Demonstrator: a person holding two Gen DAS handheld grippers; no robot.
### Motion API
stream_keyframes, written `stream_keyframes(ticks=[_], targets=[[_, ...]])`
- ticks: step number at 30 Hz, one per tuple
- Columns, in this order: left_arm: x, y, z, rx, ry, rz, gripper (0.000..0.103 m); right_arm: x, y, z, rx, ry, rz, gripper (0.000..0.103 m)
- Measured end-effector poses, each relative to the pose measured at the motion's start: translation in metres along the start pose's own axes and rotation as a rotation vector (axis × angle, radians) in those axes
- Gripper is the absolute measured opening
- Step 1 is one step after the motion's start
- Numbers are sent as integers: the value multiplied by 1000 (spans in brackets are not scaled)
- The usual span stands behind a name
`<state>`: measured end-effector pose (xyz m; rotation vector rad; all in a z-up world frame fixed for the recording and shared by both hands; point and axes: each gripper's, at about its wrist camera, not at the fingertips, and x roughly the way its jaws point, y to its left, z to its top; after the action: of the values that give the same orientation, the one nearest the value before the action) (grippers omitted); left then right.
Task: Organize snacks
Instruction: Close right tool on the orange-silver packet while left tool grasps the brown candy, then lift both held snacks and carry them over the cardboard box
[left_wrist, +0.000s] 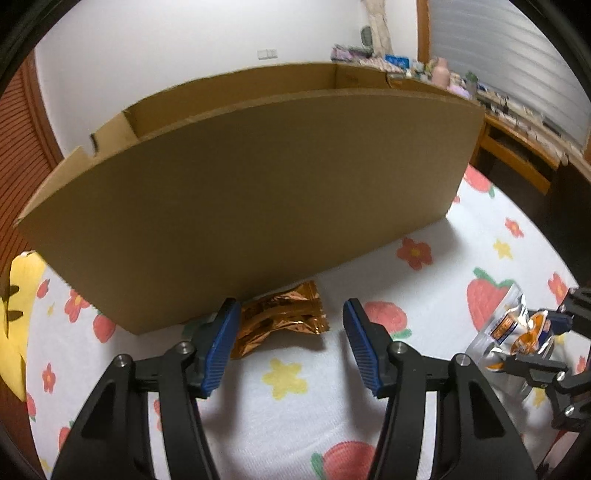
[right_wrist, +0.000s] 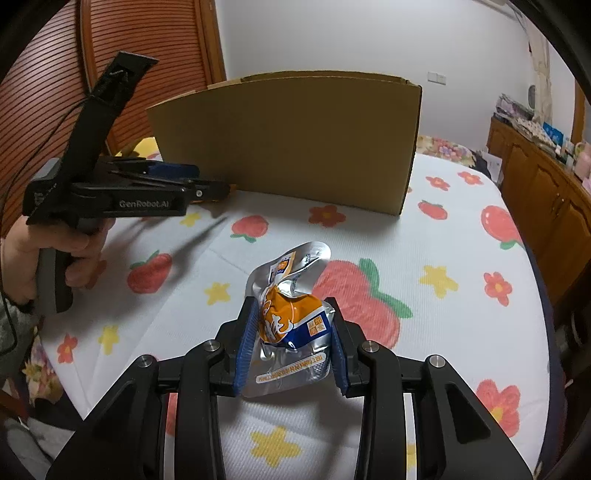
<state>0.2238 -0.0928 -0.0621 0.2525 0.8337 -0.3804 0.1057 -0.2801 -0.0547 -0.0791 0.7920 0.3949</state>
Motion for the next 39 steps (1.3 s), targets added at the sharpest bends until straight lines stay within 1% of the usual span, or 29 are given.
stream_keyframes(ticks=[4, 5, 7, 8, 9, 10, 11, 12, 14, 19, 29, 39], targets=[[12, -1, -1, 13, 43, 3, 57, 0, 0, 0, -2, -1, 0, 35], [12, -1, -1, 18, 41, 7, 57, 0, 1, 0, -6, -1, -1, 35], [12, -1, -2, 24, 36, 9, 51, 0, 2, 0, -13, -1, -4, 35], [12, 0, -1, 27, 33, 17, 43, 0, 2, 0, -17, -1, -6, 35], [11, 0, -2, 28, 34, 18, 40, 0, 3, -1, -20, -1, -7, 35], [10, 0, -2, 30, 35, 14, 35, 0, 3, -1, -22, -1, -9, 35], [10, 0, -3, 38, 34, 18, 19, 1, 3, -1, -24, 0, -11, 35], [7, 0, -4, 48, 29, 28, 18, 0, 4, -1, -25, -1, -11, 35], [3, 0, -7, 53, 28, 15, 17, 0, 3, -1, -25, -2, -13, 35], [-13, 8, -18, 16, 2, -20, 16, -1, 3, -2, -16, -7, -12, 35], [-58, 9, -49, -34, -67, -48, 16, -1, 2, -1, -1, -5, -7, 35], [-87, 2, -42, 12, -129, -26, 16, -1, 1, -1, 14, -6, -14, 35]])
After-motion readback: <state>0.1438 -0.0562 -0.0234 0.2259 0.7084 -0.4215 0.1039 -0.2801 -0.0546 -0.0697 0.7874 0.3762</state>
